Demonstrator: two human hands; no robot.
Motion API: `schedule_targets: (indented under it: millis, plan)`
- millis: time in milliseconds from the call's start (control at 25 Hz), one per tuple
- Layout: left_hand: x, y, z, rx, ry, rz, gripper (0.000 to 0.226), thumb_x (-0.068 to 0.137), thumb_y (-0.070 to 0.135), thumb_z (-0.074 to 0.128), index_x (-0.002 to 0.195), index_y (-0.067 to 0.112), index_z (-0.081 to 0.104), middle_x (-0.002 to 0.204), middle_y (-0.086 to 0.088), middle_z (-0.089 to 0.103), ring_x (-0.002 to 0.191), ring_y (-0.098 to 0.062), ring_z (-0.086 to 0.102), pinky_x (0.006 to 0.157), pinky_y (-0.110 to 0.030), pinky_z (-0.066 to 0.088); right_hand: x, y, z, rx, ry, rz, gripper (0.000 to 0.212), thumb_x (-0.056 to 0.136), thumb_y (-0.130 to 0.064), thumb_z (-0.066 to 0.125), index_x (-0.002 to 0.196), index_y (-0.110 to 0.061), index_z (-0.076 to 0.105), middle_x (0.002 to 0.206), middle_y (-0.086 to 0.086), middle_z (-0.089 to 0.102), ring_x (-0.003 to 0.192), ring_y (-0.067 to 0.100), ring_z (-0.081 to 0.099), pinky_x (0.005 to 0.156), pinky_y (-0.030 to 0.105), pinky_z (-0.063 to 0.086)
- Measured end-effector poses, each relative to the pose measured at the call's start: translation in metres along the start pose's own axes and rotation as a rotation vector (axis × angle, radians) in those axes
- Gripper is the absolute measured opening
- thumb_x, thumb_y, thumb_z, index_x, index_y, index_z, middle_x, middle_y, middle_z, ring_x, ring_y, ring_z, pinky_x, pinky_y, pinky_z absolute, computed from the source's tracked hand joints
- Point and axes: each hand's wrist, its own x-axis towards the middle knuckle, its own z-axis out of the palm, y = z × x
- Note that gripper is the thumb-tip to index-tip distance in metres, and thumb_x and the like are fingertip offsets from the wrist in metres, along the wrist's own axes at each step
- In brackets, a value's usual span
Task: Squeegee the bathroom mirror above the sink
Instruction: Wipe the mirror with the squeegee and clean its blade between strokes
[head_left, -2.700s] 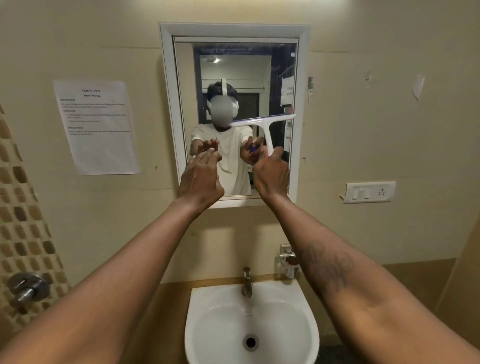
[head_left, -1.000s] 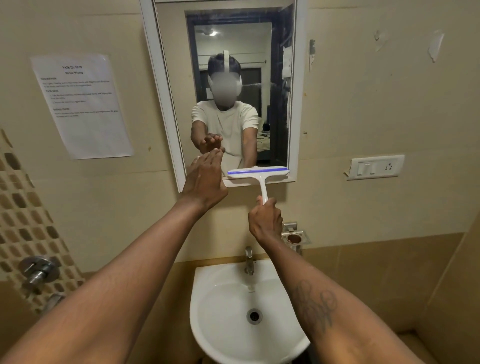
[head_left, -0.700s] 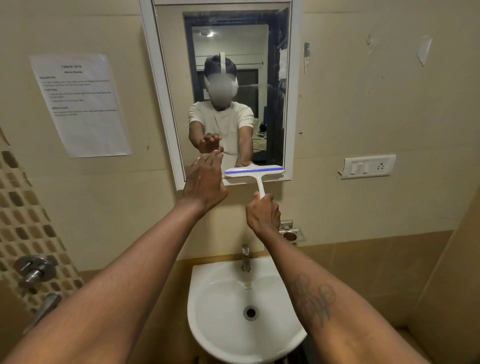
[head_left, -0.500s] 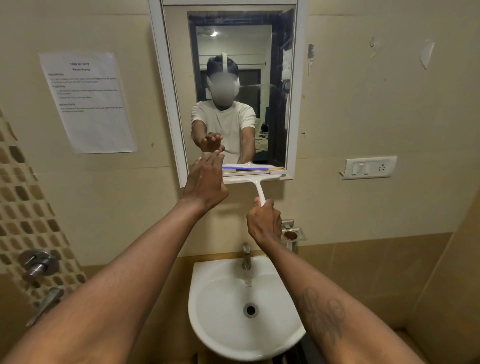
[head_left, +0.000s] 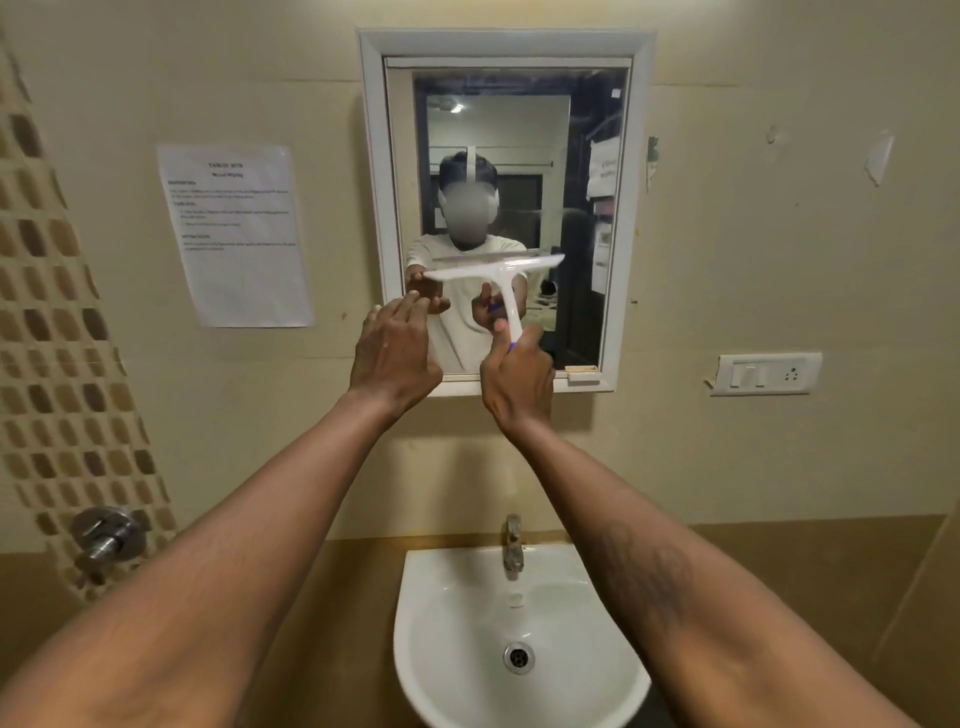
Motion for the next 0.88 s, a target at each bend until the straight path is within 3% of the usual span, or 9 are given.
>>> schedule_targets:
  millis: [80,160,280,400,480,680,800,880]
  plan:
    - [0.009,-0.006,-0.009,0.006,0.015,-0.006,0.060,0.076,0.006,0.057,0.136,0.006,0.052,0.141,-0.012,0.057,0.134,-0.030,0.051,0.120,-0.050,0.034,0.026,-0.027,0.005,0.015,0.029,-0.029,0.047,0.107,-0.049,0.040,0.130,-0.008,0.045,0.095,0.009,0.062,0.076,0.026,0.059,0.062,0.036,0.045]
    - [0.018,-0.012,-0.017,0.007,0.033,-0.005,0.062,0.076,0.006,0.057,0.138,0.006,0.052,0.142,-0.012,0.056,0.137,-0.029,0.049,0.121,-0.049,0.033,0.052,-0.052,0.008,0.010,0.046,-0.067,0.046,0.107,-0.052,0.036,0.123,-0.010,0.047,0.106,0.013,0.064,0.084,0.028,0.064,0.066,0.038,0.050]
    - [0.029,-0.023,-0.027,0.007,0.074,-0.004,0.062,0.077,0.005,0.056,0.139,0.004,0.052,0.144,-0.014,0.056,0.139,-0.030,0.048,0.121,-0.047,0.032,0.084,-0.085,0.009,0.046,0.100,-0.139,0.037,0.108,-0.046,0.037,0.115,-0.011,0.048,0.089,0.008,0.065,0.076,0.023,0.065,0.065,0.038,0.054]
    - [0.042,-0.033,-0.035,0.006,0.121,0.025,0.055,0.080,0.004,0.055,0.135,0.002,0.055,0.139,-0.017,0.059,0.136,-0.032,0.051,0.117,-0.046,0.037,0.111,-0.109,0.010,0.090,0.125,-0.174,0.031,0.111,-0.039,0.039,0.113,-0.010,0.048,0.075,-0.004,0.058,0.064,0.011,0.062,0.051,0.024,0.043]
    - [0.050,-0.038,-0.038,-0.011,0.159,0.054,0.047,0.081,0.005,0.056,0.128,0.002,0.058,0.132,-0.018,0.063,0.128,-0.034,0.057,0.111,-0.045,0.040,0.126,-0.122,0.014,0.095,0.129,-0.174,0.033,0.111,-0.038,0.039,0.116,-0.008,0.049,0.078,-0.004,0.059,0.065,0.012,0.062,0.051,0.020,0.039]
    - [0.066,-0.053,-0.036,-0.018,0.156,0.068,0.046,0.082,0.008,0.058,0.128,0.003,0.058,0.132,-0.017,0.062,0.127,-0.034,0.056,0.111,-0.045,0.040,0.149,-0.139,0.025,0.100,0.139,-0.178,0.038,0.111,-0.038,0.039,0.126,-0.005,0.048,0.092,0.008,0.068,0.080,0.021,0.070,0.067,0.033,0.057]
    - [0.074,-0.062,-0.033,-0.001,0.142,0.047,0.058,0.082,0.009,0.055,0.140,0.001,0.052,0.145,-0.017,0.055,0.139,-0.031,0.048,0.119,-0.045,0.036,0.159,-0.138,0.032,0.066,0.156,-0.155,0.038,0.110,-0.038,0.040,0.127,-0.005,0.049,0.091,0.006,0.064,0.077,0.019,0.062,0.057,0.025,0.044]
    - [0.077,-0.066,-0.031,0.018,0.118,0.029,0.067,0.079,0.005,0.054,0.146,0.001,0.047,0.151,-0.016,0.050,0.144,-0.028,0.044,0.122,-0.044,0.032,0.162,-0.132,0.037,0.033,0.144,-0.117,0.038,0.110,-0.038,0.040,0.127,-0.006,0.049,0.087,0.001,0.057,0.076,0.018,0.054,0.058,0.028,0.038]
